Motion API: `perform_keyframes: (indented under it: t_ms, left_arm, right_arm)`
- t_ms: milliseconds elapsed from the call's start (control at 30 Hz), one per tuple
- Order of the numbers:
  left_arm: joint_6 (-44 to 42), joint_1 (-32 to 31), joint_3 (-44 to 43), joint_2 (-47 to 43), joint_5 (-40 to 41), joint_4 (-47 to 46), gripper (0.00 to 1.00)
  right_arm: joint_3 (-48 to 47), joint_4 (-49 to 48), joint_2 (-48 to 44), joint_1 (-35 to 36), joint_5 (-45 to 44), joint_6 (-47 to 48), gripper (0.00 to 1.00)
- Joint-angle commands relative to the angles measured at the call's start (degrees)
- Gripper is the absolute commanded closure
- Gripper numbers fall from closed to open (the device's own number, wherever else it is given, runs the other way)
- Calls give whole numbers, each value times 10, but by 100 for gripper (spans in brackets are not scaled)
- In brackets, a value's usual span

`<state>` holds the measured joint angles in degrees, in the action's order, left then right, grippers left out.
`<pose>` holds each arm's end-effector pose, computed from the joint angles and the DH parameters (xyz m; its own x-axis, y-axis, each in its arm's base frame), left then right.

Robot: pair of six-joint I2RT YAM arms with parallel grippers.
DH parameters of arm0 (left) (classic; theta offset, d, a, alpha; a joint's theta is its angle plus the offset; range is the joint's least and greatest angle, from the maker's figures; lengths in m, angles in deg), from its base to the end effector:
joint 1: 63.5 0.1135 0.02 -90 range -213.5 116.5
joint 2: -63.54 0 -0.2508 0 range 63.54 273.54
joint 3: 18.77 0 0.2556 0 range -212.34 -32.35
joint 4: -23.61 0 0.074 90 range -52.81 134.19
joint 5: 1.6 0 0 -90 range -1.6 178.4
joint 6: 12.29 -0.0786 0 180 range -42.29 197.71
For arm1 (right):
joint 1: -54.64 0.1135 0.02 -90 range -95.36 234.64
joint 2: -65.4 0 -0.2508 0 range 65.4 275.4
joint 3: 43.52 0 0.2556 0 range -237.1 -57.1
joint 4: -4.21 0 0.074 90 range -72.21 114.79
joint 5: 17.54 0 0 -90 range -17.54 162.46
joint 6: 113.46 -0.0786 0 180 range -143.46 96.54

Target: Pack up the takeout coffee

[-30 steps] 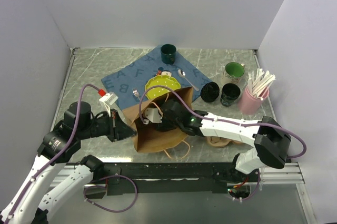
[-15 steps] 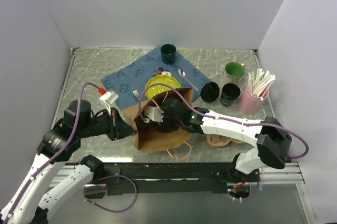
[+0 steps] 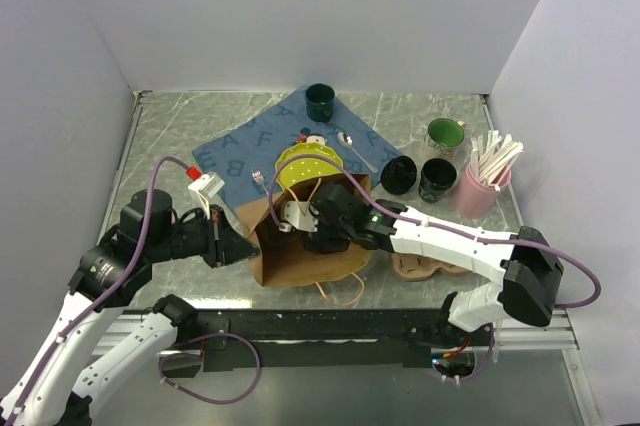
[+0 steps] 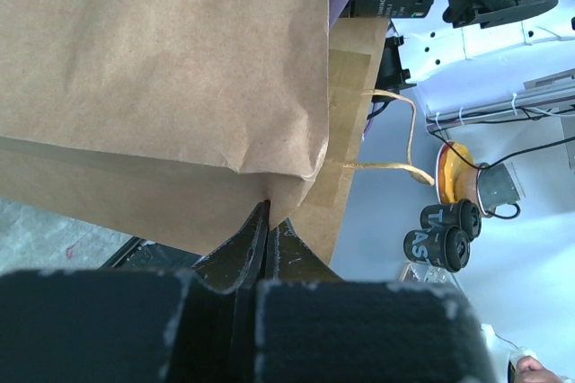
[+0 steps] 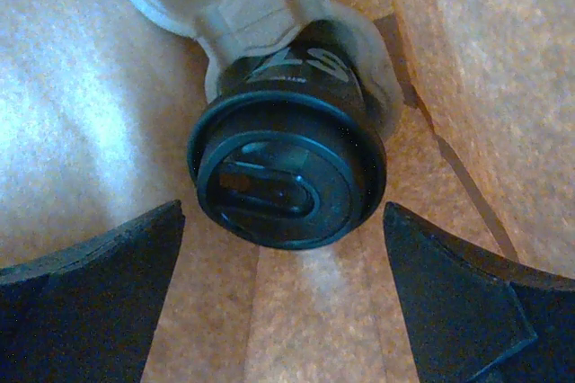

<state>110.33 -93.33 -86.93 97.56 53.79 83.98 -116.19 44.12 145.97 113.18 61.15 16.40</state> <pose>0.1063 -0.1124 0.3360 -0.7819 -0.0631 -0.6202 0.5104 0.5064 -0.6950 0.1872 0.2765 0.2138 0.1952 -0.8851 -0.4224 -0.8371 0.0740 -0.5420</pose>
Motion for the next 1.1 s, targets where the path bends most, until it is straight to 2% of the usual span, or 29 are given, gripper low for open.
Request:
perform_keyframes:
  t_ms: [0,400,1067]
  left_arm:
    - [4,-3,-24,10,-13,4,99]
    - [13,-3,-34,22,-12,-3,99]
    - [68,-3,-59,28,-21,-34,99]
  right_arm:
    - [-28,36,-26,-9,-10,-22,1]
    - [-74,88,-31,-14,-10,-20,1]
    - [-191,242,-56,-9,23,-28,14]
